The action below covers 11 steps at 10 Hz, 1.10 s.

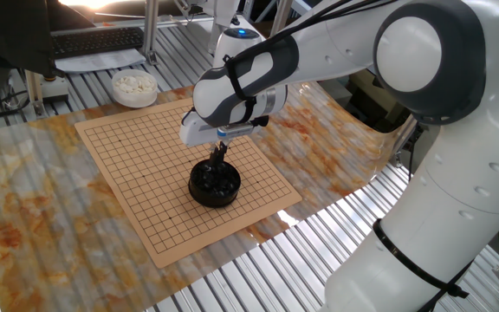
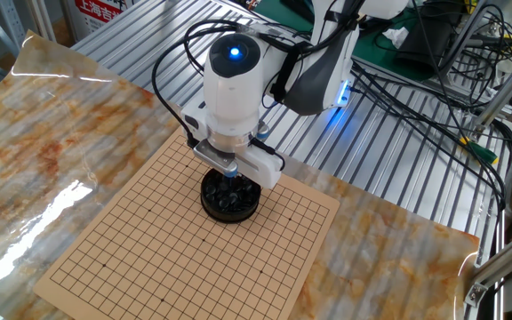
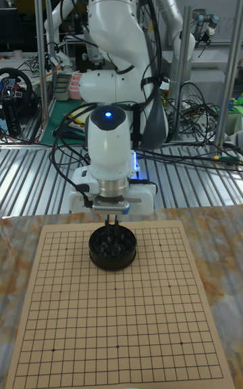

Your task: Play the first move as black on the 3-4 point in the upper right corner of the Go board

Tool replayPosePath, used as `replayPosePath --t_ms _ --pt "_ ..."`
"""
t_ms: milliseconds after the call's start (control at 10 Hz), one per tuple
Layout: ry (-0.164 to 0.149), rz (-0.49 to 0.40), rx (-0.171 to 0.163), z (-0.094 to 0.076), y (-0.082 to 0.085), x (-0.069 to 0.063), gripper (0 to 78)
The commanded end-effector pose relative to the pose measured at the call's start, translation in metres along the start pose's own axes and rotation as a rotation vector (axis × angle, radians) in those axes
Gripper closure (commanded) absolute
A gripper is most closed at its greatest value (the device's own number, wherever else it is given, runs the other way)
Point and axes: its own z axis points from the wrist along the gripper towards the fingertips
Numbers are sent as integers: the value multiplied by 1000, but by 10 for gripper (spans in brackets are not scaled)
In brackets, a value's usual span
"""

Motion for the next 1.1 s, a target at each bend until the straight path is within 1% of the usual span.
replayPosePath --t_ms 100,200,400,700,800,1100 --pt "-13 8 -2 -1 0 -1 762" --pt "-13 11 -3 -1 0 -1 762" --pt "-33 43 -12 -1 0 -1 762" --pt "-40 52 -13 -1 0 -1 762" --pt "-40 52 -13 -1 0 -1 1" --pt "-40 52 -13 -1 0 -1 1"
